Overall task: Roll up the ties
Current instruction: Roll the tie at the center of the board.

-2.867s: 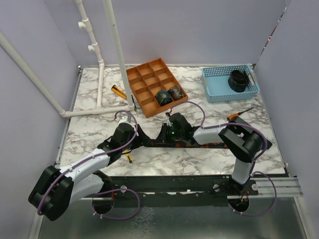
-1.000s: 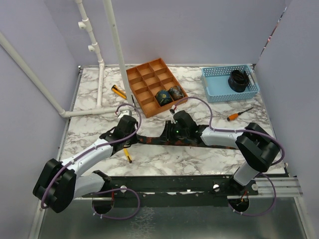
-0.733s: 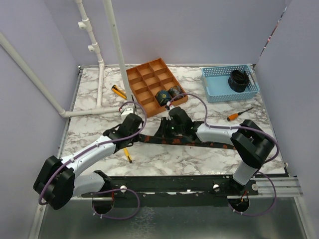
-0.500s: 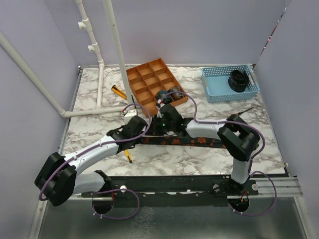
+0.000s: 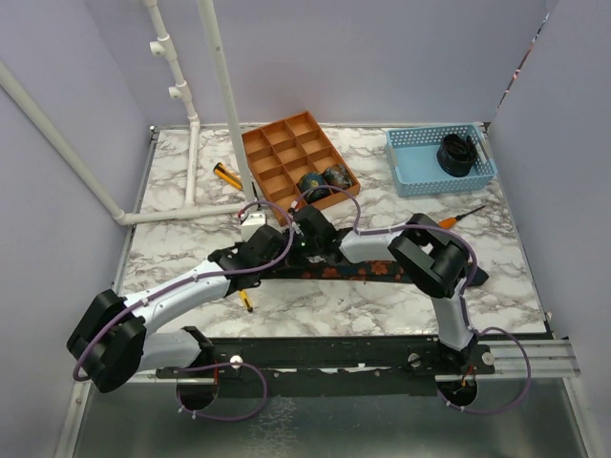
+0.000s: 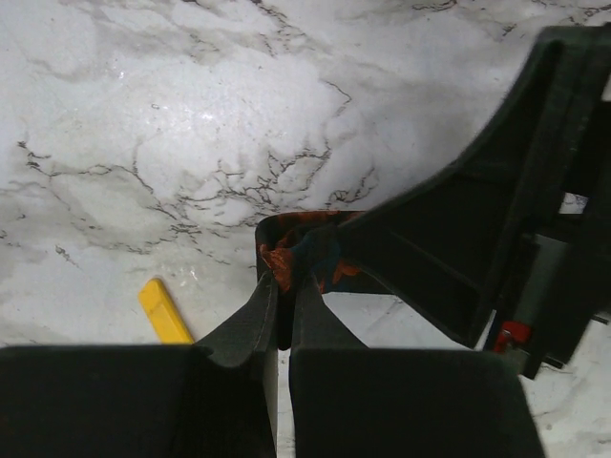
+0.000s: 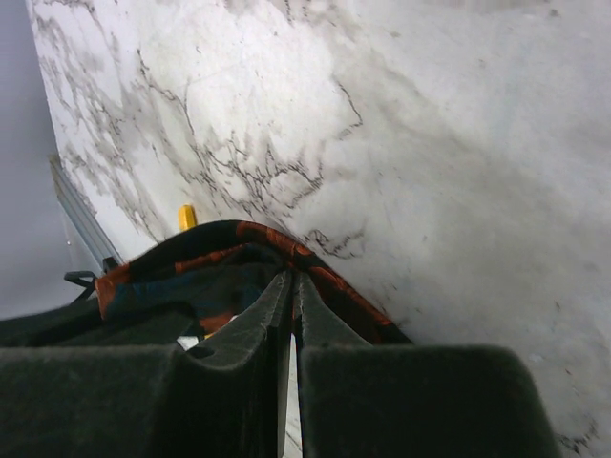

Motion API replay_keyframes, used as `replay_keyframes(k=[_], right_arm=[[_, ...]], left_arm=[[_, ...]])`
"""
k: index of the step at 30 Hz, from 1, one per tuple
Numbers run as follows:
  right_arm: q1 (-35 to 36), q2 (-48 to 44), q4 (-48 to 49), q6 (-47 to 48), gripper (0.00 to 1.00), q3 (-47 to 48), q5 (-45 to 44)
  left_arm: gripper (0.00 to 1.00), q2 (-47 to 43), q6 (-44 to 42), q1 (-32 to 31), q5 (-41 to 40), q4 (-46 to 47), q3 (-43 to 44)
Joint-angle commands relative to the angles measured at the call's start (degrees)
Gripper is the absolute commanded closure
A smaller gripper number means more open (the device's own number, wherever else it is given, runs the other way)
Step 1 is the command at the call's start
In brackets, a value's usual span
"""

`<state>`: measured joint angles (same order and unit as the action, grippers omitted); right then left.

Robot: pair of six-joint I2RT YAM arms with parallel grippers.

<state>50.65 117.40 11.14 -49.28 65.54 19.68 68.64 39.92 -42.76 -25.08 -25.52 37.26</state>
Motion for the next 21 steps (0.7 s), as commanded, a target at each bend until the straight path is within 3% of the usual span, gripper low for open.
replay_keyframes(k=[1,7,14,21], right_arm=[[1.22,4.24,-0.7,-0.89,0.91,1.88,1.94],[1.51,5.29,3.88,-1.71,0.91,-0.65,2.42],[1.38,-2.21,7.37,-0.11,0.9,-8.47,-4.08],[0.44,-6.95,3.35,-0.03,0.82,-8.23,-7.14]], left_arm=[[1.0,1.69,2.55,-2.84,-0.42,0.02,2.77],[1.0,4.37,5.55,-7.31,-0.64,2.71,4.39],[1.0,6.78,6.15,-8.6,-4.61,2.97,2.98],[1.0,5.38,6.06,-8.8,-5.91,2.97,1.53]])
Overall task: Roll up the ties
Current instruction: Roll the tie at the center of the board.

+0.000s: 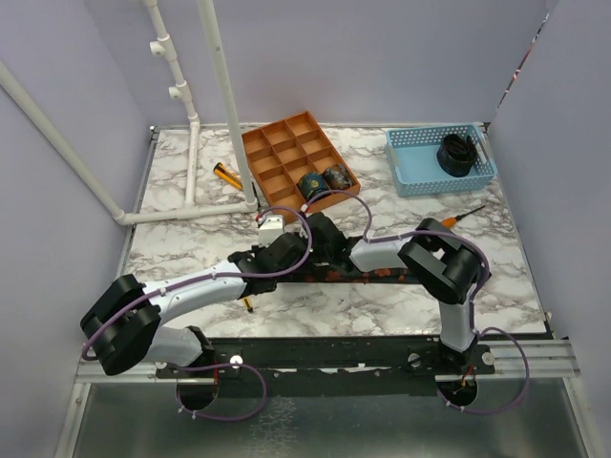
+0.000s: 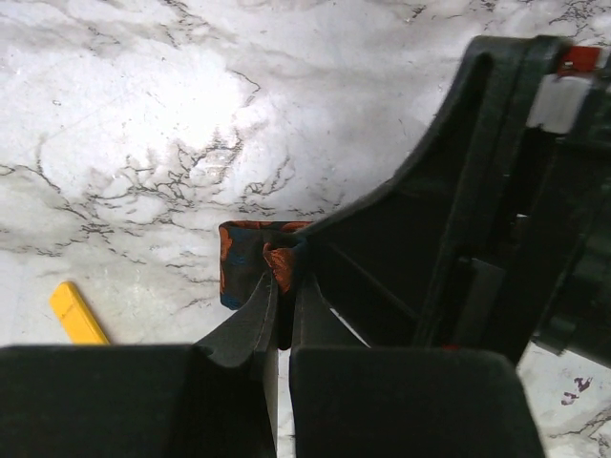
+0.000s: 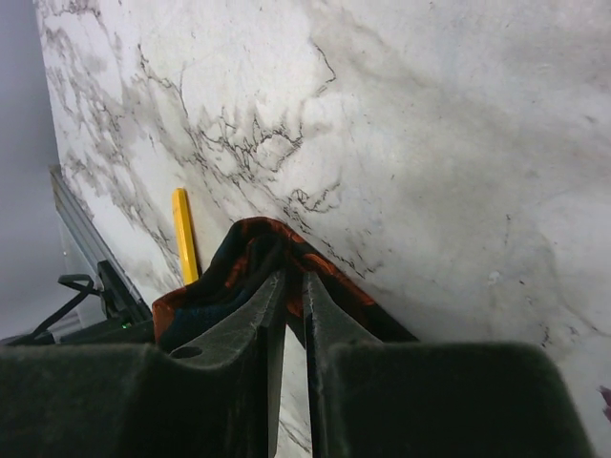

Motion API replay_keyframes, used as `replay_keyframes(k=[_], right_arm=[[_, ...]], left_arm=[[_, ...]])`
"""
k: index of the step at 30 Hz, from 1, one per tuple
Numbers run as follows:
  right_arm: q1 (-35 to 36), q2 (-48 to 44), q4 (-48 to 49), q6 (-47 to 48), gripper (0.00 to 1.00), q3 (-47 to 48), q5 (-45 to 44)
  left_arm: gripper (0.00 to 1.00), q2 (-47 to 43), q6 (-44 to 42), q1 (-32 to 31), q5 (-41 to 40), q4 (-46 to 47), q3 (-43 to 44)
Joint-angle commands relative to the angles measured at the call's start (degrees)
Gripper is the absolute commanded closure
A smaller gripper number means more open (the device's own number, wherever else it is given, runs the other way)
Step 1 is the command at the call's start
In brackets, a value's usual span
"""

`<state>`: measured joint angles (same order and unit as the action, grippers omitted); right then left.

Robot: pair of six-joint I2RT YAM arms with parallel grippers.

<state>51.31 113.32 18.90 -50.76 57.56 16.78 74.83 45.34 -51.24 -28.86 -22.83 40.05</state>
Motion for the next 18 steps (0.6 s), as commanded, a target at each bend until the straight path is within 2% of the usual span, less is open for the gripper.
replay_keyframes(k=[1,8,18], right_arm=[[-0.34,-3.47,-5.15,1.35,0.8,-0.31,-4.88],[-1.53,-9.98,-11.65,0.9,0.64,-2.91,-11.17],[-5.87,-27.01,-16.75,2.79,0.57,-19.76,-20.43]], left_arm=[[1.0,-0.84,0.55,-0.33,-2.24,0.25,-1.27],[1.0,0.65,0.03,-1.55,-2.92,-0.44,0.3],[1.0,9.33,0.46,-6.45,-5.44,-3.32,6.52]])
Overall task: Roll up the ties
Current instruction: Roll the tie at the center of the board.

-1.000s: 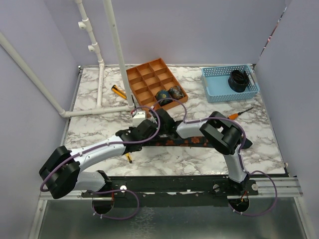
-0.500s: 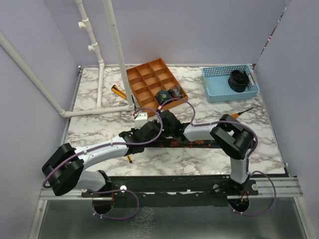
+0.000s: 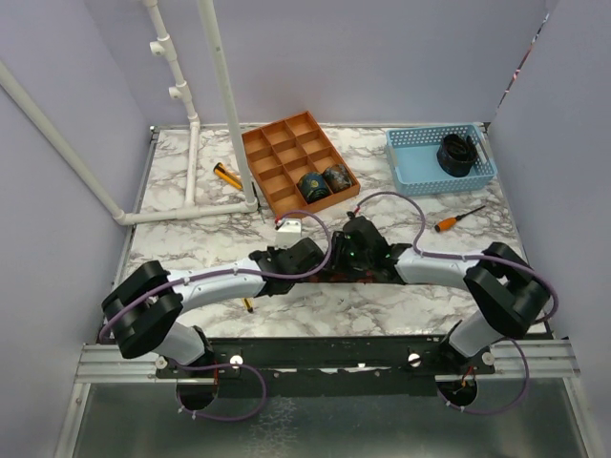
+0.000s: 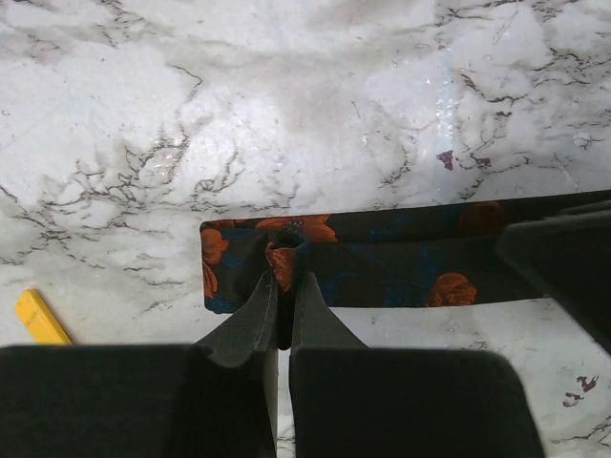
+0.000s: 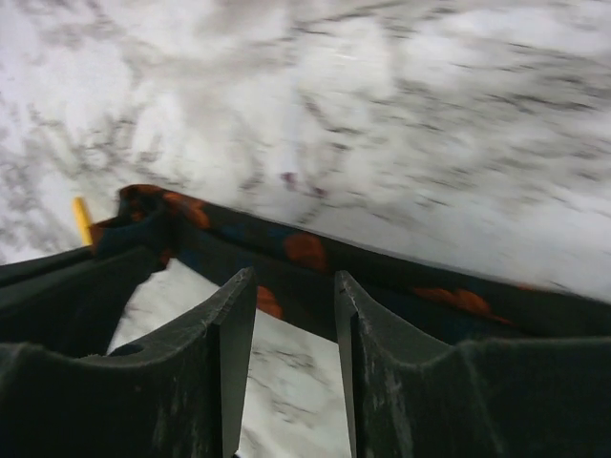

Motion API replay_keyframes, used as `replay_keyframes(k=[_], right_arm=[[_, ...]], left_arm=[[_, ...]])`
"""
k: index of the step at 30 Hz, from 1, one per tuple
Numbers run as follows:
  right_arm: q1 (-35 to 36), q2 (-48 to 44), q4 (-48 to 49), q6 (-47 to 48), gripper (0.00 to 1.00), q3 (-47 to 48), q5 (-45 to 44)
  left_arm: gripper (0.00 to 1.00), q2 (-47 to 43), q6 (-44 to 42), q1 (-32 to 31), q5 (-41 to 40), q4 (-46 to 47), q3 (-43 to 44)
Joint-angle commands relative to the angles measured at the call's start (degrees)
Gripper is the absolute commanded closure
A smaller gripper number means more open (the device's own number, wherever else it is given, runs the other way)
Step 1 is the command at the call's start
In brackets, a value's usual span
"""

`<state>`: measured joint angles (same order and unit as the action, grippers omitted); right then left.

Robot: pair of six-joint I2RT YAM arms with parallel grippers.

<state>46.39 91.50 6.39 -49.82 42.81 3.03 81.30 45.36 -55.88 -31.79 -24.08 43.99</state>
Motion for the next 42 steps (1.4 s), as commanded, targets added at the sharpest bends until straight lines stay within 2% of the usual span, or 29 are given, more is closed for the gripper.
replay_keyframes(k=[1,9,16,19,22,28,37,40,42], right_arm=[[-1.11,-6.78,-4.5,1.91,0.56,-6.36,-7.2],[-1.91,-13.35,-4.27,1.76,0.54,-12.36,-7.88],[-2.01,-15.34,-4.2,3.01,0.54,-12.6,-6.54],[-2.01,-15.24,-4.35,3.37,0.54,-12.16,-5.88],[-2.01,-15.26,-4.24,3.52,0.54,-12.11,-5.5],[-2.01,-15.59,-2.46,4.47,0.53,-11.83,-1.74],[-2.01,-14.64,-1.37,6.04,0.42,-8.25,4.93],[-1.81,-12.92,-1.27,6.23,0.39,-5.57,7.47],[-1.3,-10.8,-1.3,6.19,0.38,-3.3,8.98]], left_arm=[[1.0,3.88,0.65,-2.35,-2.86,-2.52,3.06],[1.0,11.04,1.4,-5.66,-3.35,-3.62,7.55],[0.64,12.77,2.36,-6.92,-2.62,-3.87,10.01],[0.51,11.3,2.06,-6.96,-2.32,-3.87,10.18],[0.45,9.73,2.01,-6.88,-2.03,-3.87,10.09],[0.38,6.1,2.4,-6.88,-1.61,-3.96,9.14],[0.33,-3.38,3.21,-6.54,-1.66,-4.05,6.36],[0.3,-9.75,3.61,-4.44,-1.07,-3.96,3.98],[0.25,-13.37,3.51,-0.72,0.58,-2.92,1.0]])
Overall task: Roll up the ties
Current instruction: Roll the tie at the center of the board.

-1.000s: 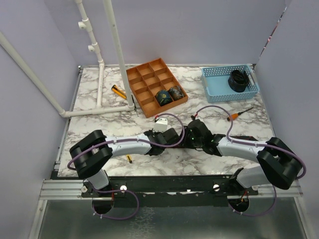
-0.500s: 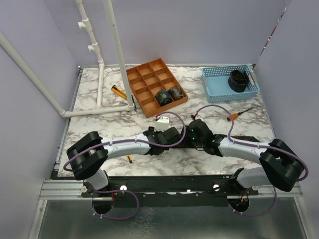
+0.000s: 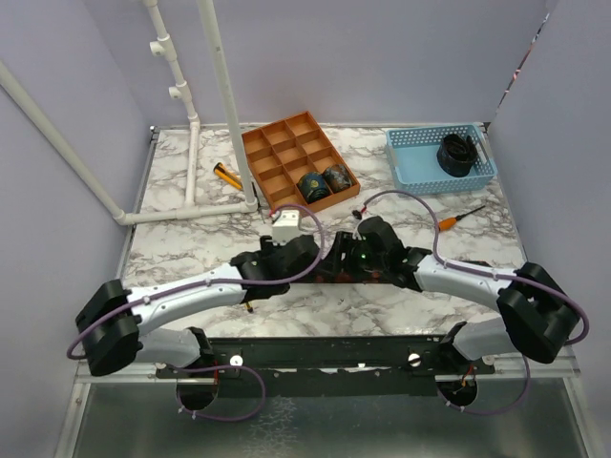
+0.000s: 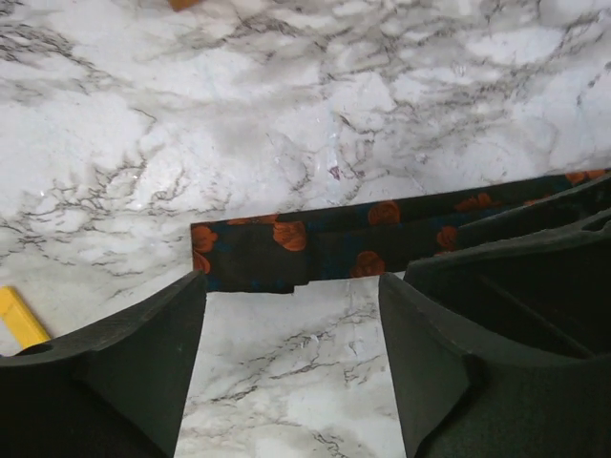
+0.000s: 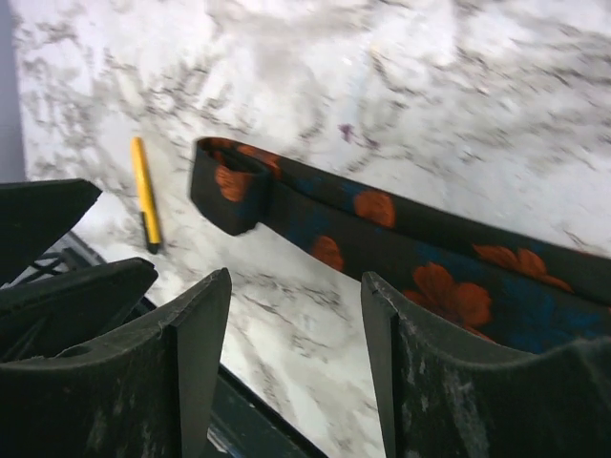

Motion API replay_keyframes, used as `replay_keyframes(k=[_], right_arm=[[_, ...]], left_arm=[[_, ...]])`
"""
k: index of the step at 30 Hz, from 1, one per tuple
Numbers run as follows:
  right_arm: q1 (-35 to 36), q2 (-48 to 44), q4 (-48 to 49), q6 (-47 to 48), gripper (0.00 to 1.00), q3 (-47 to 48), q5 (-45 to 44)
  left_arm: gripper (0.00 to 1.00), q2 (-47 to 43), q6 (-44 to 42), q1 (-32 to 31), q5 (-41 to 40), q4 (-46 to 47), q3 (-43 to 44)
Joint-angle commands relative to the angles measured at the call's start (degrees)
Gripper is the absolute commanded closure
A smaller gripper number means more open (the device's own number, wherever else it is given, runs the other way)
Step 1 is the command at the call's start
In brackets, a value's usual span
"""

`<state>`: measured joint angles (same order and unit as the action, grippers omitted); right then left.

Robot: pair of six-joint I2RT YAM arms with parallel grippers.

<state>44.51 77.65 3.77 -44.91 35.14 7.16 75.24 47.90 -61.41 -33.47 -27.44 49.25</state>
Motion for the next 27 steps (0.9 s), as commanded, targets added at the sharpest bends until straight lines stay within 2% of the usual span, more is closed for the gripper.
replay_keyframes(k=[1,6,10,17,23,27], right_arm=[[0.7,4.28,1.33,1.31,0.38,5.53,5.6],[1.93,10.76,1.86,0.67,0.38,10.74,7.94],[2.96,15.89,0.69,0.72,0.4,14.99,8.39],[3.6,21.1,-1.82,0.29,0.45,17.55,7.13],[3.52,22.9,-3.43,-0.48,0.58,15.59,4.28],[3.48,22.69,-2.87,-0.84,0.61,13.18,3.14]], left_arm=[[0.23,-10.65,0.25,7.49,4.64,2.56,-6.27],[0.17,-21.75,-1.59,21.08,21.3,16.72,-18.34],[0.16,-23.7,0.26,26.09,28.13,22.62,-24.19],[0.17,-23.18,2.1,29.34,33.38,28.79,-29.9],[0.18,-20.48,1.68,29.84,37.14,31.55,-31.08],[0.18,-18.82,1.76,29.94,38.79,33.78,-31.86]])
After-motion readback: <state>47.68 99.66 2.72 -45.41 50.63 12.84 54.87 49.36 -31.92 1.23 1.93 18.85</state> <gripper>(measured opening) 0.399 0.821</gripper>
